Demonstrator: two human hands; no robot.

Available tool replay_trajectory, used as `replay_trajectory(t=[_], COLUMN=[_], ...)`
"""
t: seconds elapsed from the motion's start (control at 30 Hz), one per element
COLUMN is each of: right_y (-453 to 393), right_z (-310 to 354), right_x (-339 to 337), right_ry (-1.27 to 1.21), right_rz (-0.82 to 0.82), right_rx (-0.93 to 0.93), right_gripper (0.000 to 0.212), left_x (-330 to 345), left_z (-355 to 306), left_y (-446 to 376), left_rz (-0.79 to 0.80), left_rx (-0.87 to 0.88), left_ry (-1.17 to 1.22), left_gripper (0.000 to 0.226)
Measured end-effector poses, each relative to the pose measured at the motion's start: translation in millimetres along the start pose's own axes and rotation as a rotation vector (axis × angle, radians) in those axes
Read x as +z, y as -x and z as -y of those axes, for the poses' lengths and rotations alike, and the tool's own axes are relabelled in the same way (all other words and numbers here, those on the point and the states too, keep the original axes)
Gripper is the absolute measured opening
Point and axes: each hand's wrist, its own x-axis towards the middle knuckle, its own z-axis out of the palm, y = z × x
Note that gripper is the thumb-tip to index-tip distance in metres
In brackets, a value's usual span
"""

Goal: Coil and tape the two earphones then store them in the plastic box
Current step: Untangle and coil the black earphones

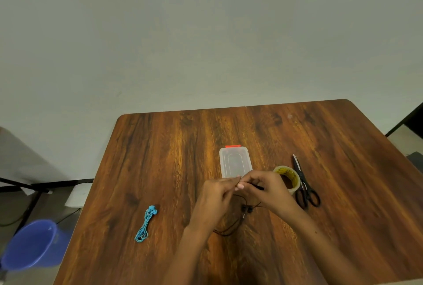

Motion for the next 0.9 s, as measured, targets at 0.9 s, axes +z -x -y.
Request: replay_trajectory(t=[0.9], right_y=[-4], right_z=[7], right_x=[-15], right_ry=[-0.141], right_rz=[-0.096], right_rx=[0.065], right_gripper=[0.012], left_x=[-14], left_z=[4], left_y=[-15], left_rz=[-0.122], left_rx=[-0.159], left_ry=[-0.023], left_gripper=[0.042])
